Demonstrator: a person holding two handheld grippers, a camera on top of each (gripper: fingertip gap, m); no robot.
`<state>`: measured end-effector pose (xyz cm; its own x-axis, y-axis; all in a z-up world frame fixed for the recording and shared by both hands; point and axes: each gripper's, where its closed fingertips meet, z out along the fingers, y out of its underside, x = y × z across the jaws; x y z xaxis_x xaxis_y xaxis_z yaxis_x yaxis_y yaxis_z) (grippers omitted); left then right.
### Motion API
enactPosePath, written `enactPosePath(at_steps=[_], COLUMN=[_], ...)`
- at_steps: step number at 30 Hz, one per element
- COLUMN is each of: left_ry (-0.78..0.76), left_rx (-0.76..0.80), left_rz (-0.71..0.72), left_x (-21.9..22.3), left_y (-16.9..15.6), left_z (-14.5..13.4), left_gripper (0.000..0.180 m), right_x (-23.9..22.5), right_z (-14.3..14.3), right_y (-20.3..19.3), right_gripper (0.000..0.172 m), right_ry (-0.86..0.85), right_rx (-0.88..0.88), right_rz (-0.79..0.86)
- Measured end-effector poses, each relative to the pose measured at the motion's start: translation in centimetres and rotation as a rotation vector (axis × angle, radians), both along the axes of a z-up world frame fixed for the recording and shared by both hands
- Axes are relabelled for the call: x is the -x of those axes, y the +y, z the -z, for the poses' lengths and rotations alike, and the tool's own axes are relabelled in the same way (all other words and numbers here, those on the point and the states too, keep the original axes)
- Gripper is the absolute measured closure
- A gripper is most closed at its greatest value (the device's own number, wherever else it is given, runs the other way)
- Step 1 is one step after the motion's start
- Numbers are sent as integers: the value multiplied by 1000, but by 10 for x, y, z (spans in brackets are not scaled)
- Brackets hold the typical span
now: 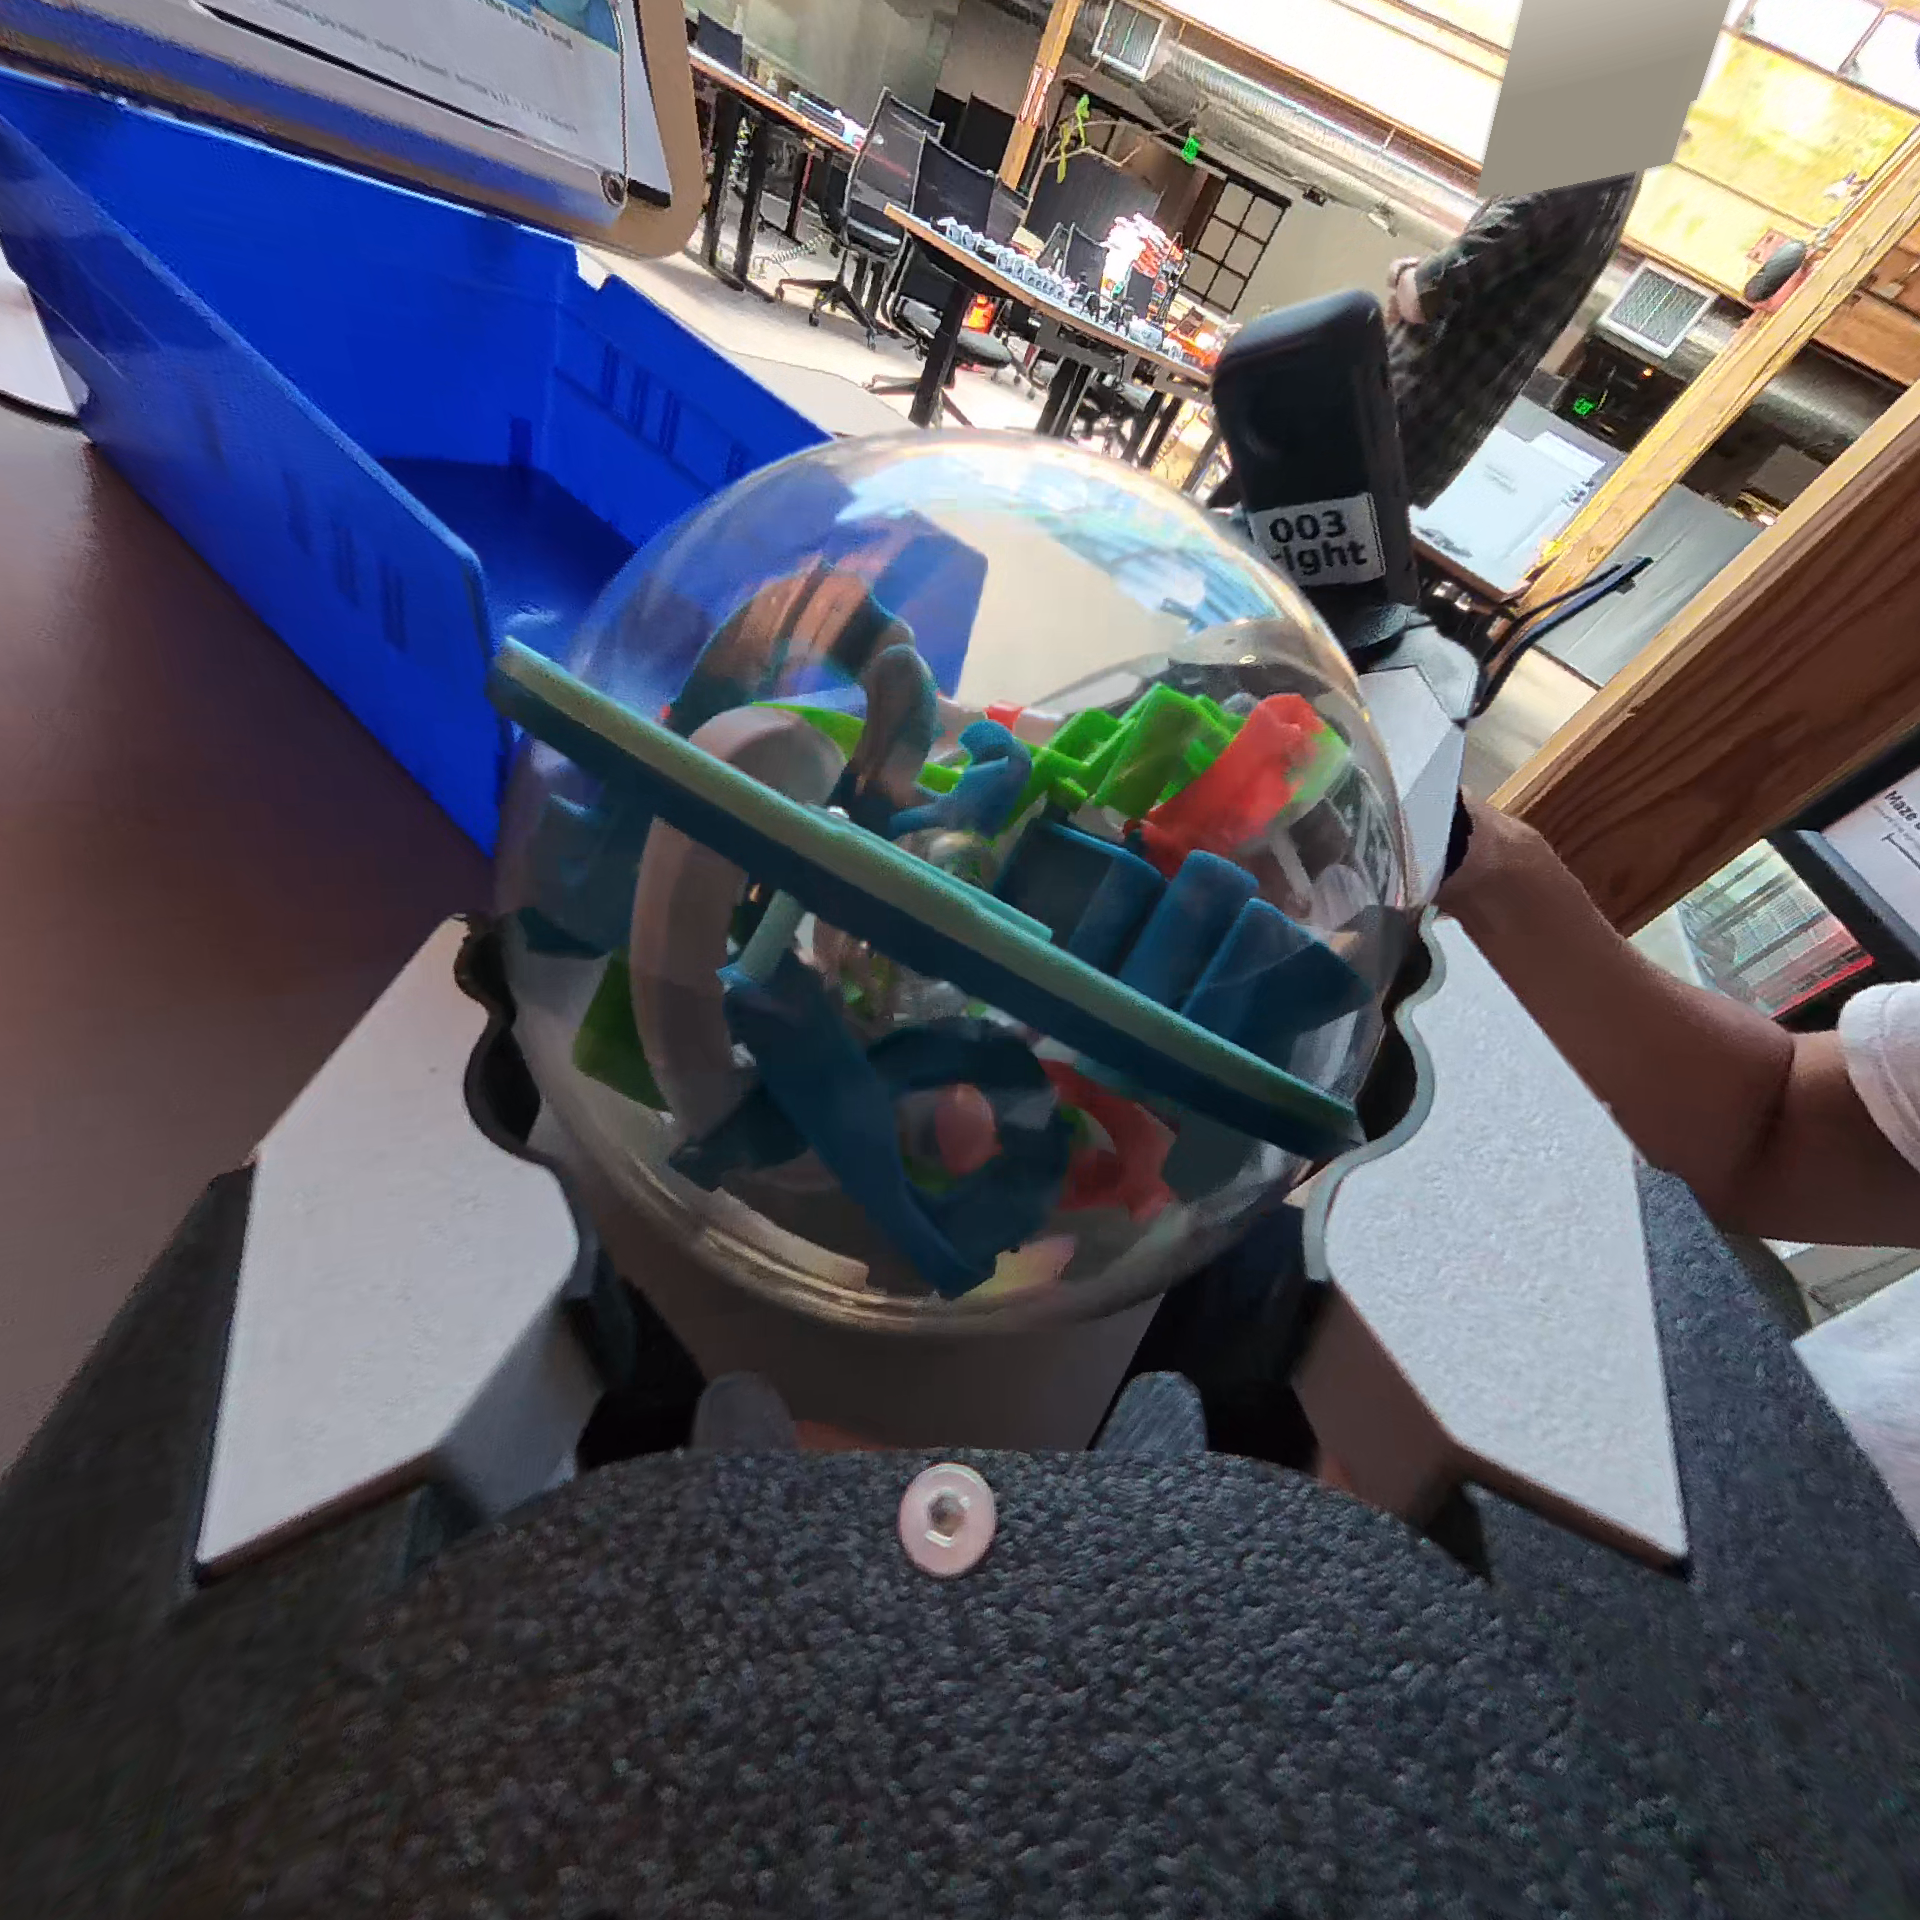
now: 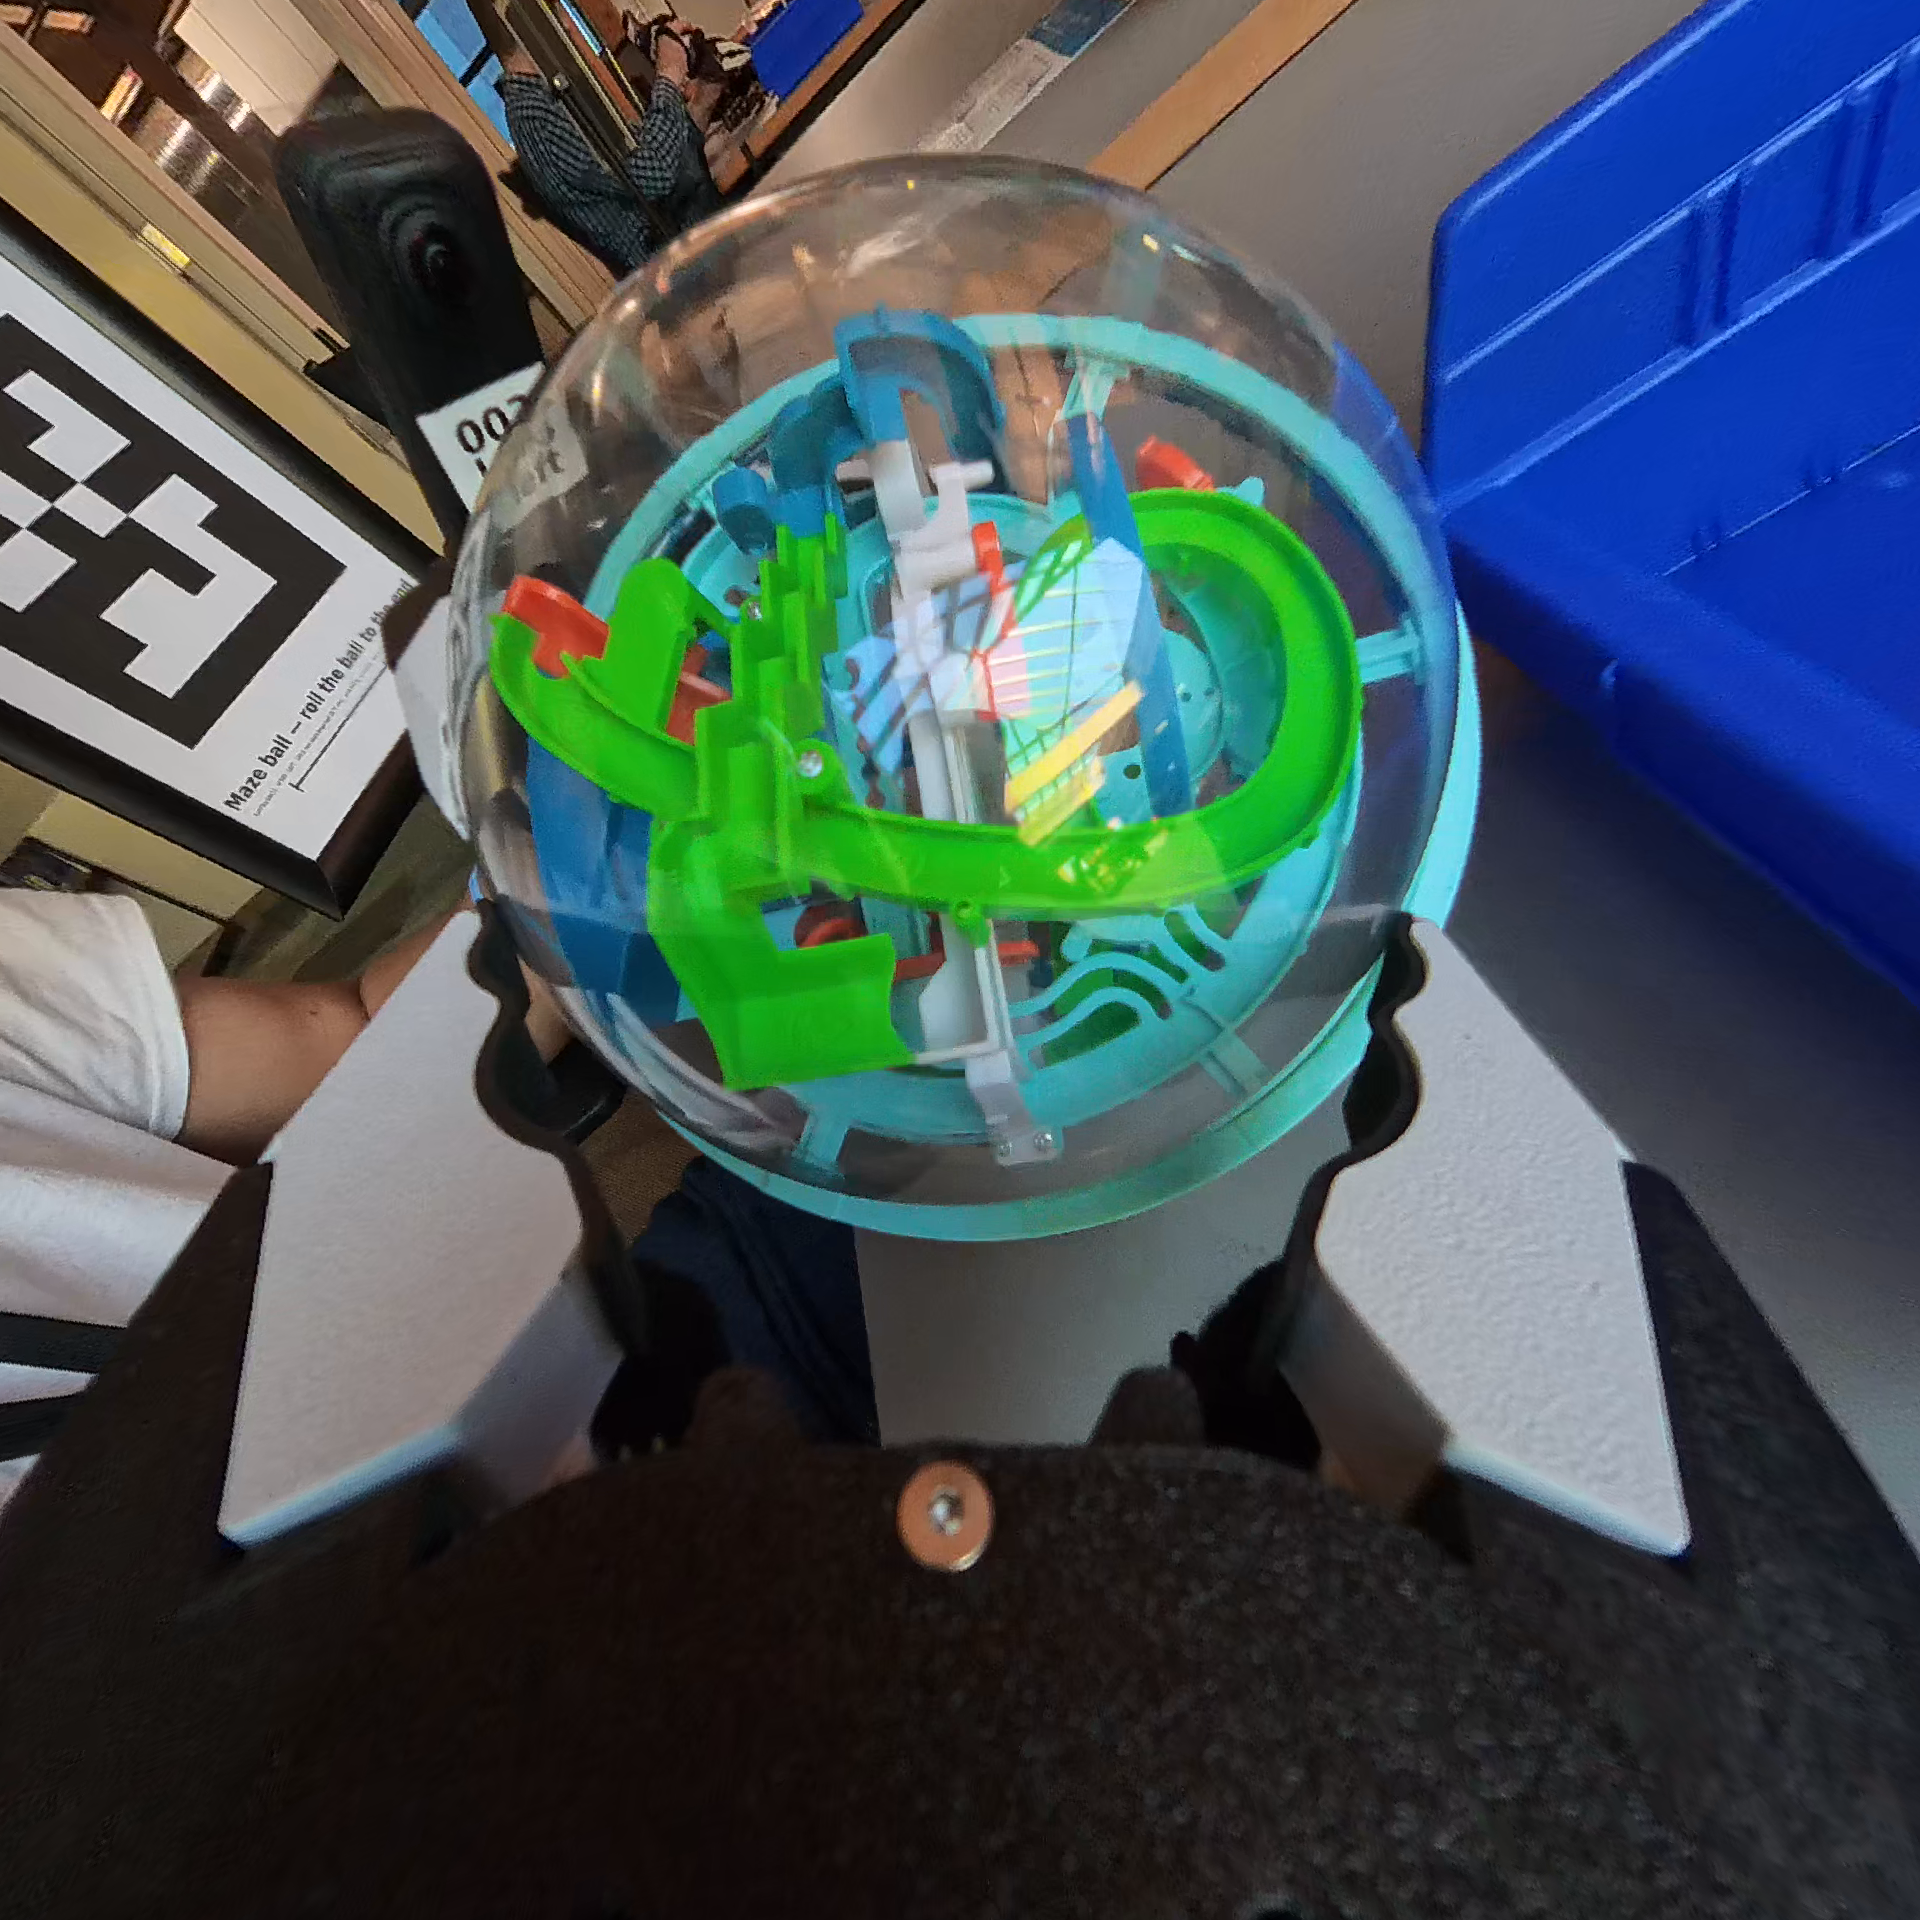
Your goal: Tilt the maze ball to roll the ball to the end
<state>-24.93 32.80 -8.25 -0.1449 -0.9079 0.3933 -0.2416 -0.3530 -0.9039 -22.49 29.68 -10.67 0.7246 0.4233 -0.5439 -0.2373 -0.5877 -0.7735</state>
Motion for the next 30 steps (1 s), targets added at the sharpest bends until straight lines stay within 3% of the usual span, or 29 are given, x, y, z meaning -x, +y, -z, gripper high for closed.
enactPosePath(at_steps=[8, 14, 19, 26, 30], left_ry=[24, 81, 123, 106, 102], left_rx=[-24, -111, -181, -137, -72], left_rz=[39, 167, 222, 168, 104], left_x=[-1, -11, -21, -14, -4], left_y=[-1, -10, -19, -19, -26], left_z=[-2, -4, -6, -6, 9], left_gripper=[23, 23, 22, 27, 22], right_x=[-6, -40, -12, -23, -27], right_z=[-1, -50, -33, -33, -31], right_y=[-4, 8, 9, 5, 0], right_gripper=[18, 18, 17, 18, 18], right_ry=[5, -154, -274, -189, -184], right_rx=[-46, -184, -142, -165, -142], right_rz=[-18, -10, -124, -18, 44])
